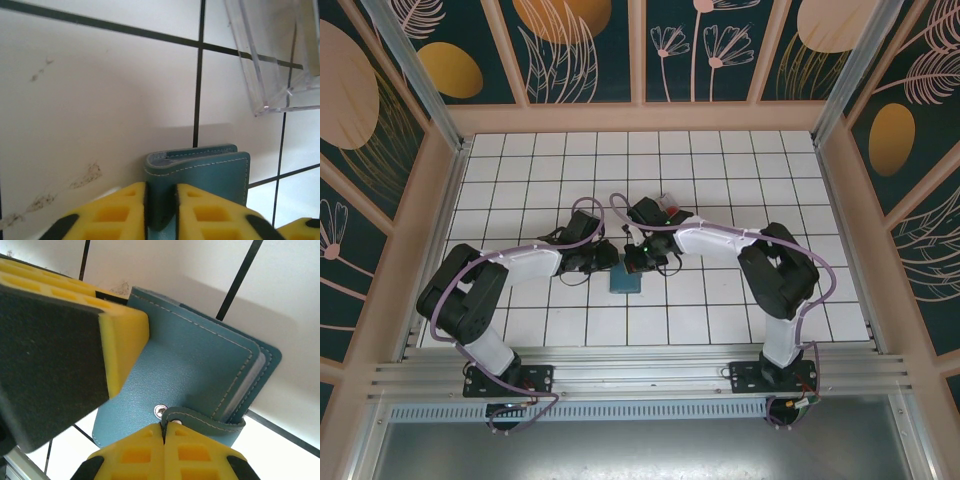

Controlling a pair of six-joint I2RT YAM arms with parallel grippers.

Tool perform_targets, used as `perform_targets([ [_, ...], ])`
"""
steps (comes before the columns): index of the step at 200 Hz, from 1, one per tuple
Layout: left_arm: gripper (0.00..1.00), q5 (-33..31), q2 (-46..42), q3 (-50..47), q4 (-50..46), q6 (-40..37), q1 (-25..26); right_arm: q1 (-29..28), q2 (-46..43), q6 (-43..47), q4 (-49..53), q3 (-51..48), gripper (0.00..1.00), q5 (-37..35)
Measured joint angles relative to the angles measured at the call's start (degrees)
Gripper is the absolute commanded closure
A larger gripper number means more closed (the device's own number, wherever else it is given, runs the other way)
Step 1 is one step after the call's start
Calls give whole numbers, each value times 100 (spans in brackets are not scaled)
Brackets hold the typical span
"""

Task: Put the credit cards into the card holder

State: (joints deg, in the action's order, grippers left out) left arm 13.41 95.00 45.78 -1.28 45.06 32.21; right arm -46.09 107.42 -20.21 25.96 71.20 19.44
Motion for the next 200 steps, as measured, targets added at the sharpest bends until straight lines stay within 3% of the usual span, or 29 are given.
perform_targets([
  [200, 98, -57, -90, -321, 568, 245, 0, 33, 140, -136, -175, 7, 100, 299],
])
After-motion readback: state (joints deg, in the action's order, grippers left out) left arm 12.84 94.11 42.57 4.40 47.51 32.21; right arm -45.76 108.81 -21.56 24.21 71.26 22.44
